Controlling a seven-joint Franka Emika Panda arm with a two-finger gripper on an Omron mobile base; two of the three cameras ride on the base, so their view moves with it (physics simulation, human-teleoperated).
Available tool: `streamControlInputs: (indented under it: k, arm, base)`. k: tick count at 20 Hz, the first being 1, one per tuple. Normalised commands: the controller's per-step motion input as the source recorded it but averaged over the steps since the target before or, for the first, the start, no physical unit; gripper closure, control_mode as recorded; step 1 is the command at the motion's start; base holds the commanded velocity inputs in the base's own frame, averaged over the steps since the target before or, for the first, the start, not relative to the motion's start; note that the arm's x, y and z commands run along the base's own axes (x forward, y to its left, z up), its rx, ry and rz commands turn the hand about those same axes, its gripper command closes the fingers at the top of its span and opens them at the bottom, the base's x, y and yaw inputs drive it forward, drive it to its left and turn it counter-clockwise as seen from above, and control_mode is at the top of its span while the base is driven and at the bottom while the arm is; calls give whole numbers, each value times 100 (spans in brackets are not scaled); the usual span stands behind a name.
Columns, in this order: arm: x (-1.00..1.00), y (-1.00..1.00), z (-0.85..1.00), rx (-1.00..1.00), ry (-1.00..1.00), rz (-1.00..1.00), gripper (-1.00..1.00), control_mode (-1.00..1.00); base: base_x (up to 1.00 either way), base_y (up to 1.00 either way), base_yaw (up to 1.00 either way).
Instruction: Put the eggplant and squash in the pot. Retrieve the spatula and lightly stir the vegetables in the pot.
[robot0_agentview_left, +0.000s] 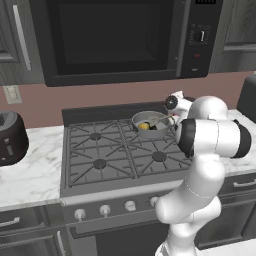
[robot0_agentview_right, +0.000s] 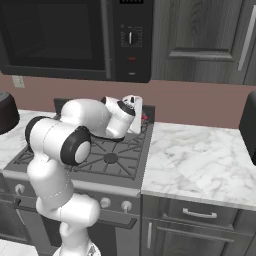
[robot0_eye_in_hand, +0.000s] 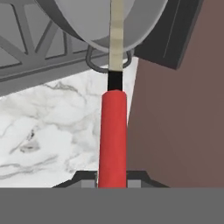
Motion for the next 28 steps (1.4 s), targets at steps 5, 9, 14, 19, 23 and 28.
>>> streamControlInputs:
  k: [5,9,14,19,23,28]
  arm:
    - [0,-41,0,-7,0,0,100,-100]
    - [0,-5,0,0,0,0,100,-100]
    - [4,10,13,0,0,2,100,-100]
    - [53,18,8,1,0,1,100,-100]
    - [57,8,2,2,0,0,100,-100]
    - [16,12,0,6,1,4,100,-100]
  base:
    - [0,0,0]
    - [0,0,0]
    - [0,0,0]
    - [0,0,0]
    - [0,0,0]
    - [0,0,0]
